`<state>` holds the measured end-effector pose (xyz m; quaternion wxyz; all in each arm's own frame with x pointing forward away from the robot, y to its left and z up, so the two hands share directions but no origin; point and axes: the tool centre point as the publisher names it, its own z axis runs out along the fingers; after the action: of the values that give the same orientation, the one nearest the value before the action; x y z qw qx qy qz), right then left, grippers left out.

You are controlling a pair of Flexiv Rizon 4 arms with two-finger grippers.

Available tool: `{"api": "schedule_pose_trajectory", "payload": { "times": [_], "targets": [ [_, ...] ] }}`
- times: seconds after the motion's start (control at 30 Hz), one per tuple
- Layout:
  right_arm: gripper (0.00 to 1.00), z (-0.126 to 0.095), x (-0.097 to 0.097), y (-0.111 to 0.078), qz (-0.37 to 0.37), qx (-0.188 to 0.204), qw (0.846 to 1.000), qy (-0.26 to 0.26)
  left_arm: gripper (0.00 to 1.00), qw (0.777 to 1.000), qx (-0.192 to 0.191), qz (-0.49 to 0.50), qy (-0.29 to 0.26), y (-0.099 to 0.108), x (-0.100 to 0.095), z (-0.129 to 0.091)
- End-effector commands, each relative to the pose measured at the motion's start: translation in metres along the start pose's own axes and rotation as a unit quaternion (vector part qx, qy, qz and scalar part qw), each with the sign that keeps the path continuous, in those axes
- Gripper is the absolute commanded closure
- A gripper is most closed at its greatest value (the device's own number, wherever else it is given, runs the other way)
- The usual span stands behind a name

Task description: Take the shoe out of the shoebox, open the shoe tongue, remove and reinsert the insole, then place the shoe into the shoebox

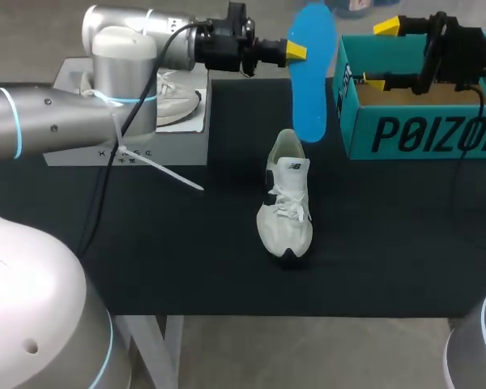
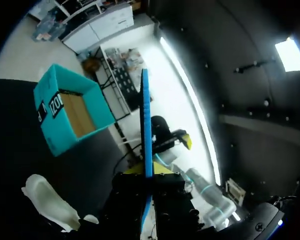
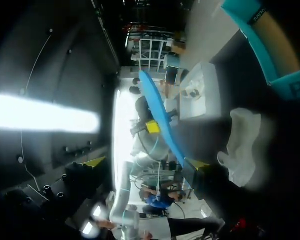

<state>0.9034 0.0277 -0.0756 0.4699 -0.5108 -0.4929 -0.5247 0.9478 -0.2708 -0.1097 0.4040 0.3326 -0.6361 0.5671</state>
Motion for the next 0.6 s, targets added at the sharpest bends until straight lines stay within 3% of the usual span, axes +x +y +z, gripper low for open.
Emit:
{"api": "schedule_pose_trajectory", "payload": {
  "times": [0.03,0.2,0.43,0.6],
  "targets": [
    [0.00,0.0008,-0.0002,0.0008,0.000,0.000,1.000,-0.001,1.00,0.981,0.025,0.189,-0.045,0.0094,0.0095,0.0019],
    [0.00,0.0008,-0.0002,0.0008,0.000,0.000,1.000,-0.001,1.00,0.964,0.048,0.261,-0.022,0.0145,0.0106,0.0032],
    [0.00,0.0008,-0.0002,0.0008,0.000,0.000,1.000,-0.001,1.00,0.945,0.051,0.323,-0.007,0.0144,0.0065,0.0010],
    [0.00,0.0008,-0.0002,0.0008,0.000,0.000,1.000,-0.001,1.00,0.953,0.049,0.300,-0.009,0.0097,0.0038,0.0012]
  ]
}}
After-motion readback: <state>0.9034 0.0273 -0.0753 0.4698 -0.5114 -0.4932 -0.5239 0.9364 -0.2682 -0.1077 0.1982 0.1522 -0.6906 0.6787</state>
